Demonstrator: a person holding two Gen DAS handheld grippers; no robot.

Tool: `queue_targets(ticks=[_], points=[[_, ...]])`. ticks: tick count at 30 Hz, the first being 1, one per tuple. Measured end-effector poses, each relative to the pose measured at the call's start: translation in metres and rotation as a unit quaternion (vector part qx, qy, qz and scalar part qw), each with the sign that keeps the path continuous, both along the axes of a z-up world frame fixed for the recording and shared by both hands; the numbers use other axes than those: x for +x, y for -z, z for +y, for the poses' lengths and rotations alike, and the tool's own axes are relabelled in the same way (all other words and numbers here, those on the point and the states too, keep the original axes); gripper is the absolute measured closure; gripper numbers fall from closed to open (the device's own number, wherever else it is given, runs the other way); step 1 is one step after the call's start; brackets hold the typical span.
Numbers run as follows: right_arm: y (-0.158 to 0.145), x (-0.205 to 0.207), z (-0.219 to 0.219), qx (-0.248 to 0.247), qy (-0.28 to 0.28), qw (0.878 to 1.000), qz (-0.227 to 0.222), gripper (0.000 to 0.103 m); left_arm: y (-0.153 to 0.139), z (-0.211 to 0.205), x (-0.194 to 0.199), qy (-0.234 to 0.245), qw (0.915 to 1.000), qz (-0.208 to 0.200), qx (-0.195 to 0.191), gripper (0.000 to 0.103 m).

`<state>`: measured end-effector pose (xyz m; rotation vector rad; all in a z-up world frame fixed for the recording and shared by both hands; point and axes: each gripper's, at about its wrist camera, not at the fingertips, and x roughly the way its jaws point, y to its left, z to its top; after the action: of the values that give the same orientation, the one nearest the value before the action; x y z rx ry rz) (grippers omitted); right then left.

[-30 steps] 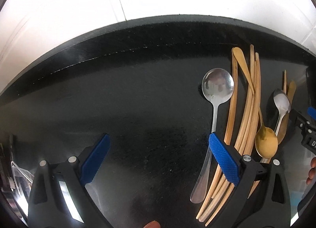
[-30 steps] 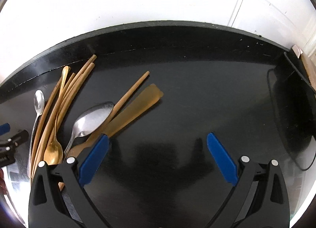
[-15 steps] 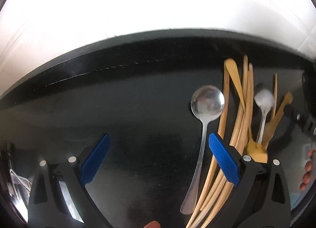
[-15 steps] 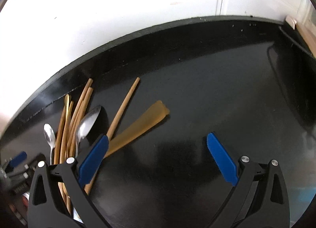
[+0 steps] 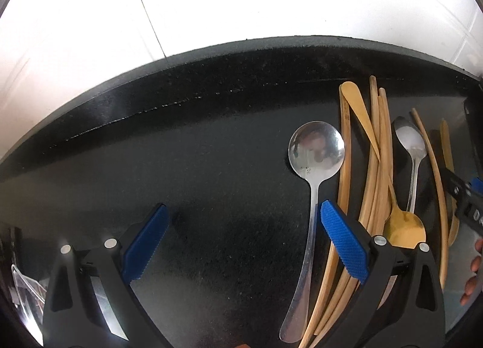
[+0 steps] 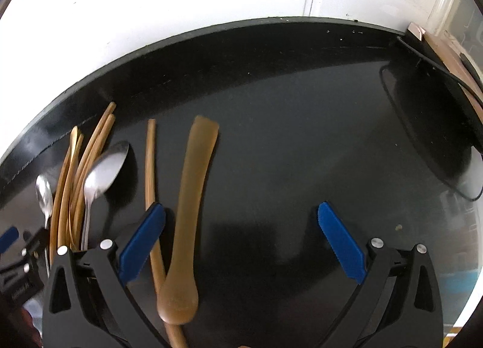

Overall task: Organize utensils
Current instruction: 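Grasp the silver spoon with the left gripper while the right grasps the wooden spatula, then carry the silver spoon and wooden spatula over the clear bin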

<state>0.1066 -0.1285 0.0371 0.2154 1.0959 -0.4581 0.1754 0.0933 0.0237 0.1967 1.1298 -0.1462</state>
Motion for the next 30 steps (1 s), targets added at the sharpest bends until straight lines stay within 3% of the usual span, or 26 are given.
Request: queue_targets(ticks=[5, 7, 8, 9, 10, 13, 15, 20, 24, 26, 30], points=[[0.002, -0.014, 0.003, -0.011, -0.062, 0.998, -0.027, 0.005, -0.001, -0.003, -0.017, -0.010, 0.9998, -0.009, -0.014, 0.005], [0.002, -0.015, 0.003, -0.007, -0.092, 0.995, -0.025, 0.009, 0.001, 0.000, -0.025, -0.009, 0.9993, -0.013, -0.034, 0.011], [-0.003, -0.019, 0.005, -0.007, -0.111, 0.993, -0.031, 0.020, -0.001, 0.002, -0.035, 0.008, 0.9990, -0.029, -0.033, 0.048], [-0.009, -0.018, 0.011, -0.010, -0.144, 0.988, -0.046, 0.084, 0.001, 0.001, -0.040, 0.025, 0.9985, -0.046, -0.016, 0.100], [-0.010, -0.017, 0.018, -0.014, -0.165, 0.986, -0.037, 0.091, 0.001, 0.000, -0.042, 0.026, 0.9985, -0.048, -0.010, 0.101], [-0.012, -0.017, 0.013, 0.023, -0.166, 0.985, -0.026, 0.094, -0.002, 0.017, -0.039, -0.003, 0.9978, -0.008, -0.065, 0.101], [-0.018, -0.022, 0.005, 0.054, -0.154, 0.986, -0.025, 0.094, -0.013, 0.026, -0.045, -0.008, 0.9970, -0.007, -0.076, 0.101], [-0.080, -0.040, -0.003, 0.094, -0.155, 0.979, -0.095, 0.094, -0.073, 0.036, -0.075, 0.005, 0.9931, -0.047, -0.107, 0.101], [-0.147, -0.060, 0.023, 0.122, -0.193, 0.959, -0.166, 0.094, -0.135, 0.049, -0.105, 0.007, 0.9850, -0.090, -0.147, 0.101], [-0.157, -0.071, 0.036, 0.139, -0.209, 0.953, -0.172, 0.094, -0.160, 0.063, -0.122, 0.008, 0.9814, -0.112, -0.156, 0.101], [-0.141, -0.095, 0.076, 0.184, -0.236, 0.946, -0.128, 0.094, -0.171, 0.098, -0.161, -0.007, 0.9780, -0.119, -0.171, 0.101]])
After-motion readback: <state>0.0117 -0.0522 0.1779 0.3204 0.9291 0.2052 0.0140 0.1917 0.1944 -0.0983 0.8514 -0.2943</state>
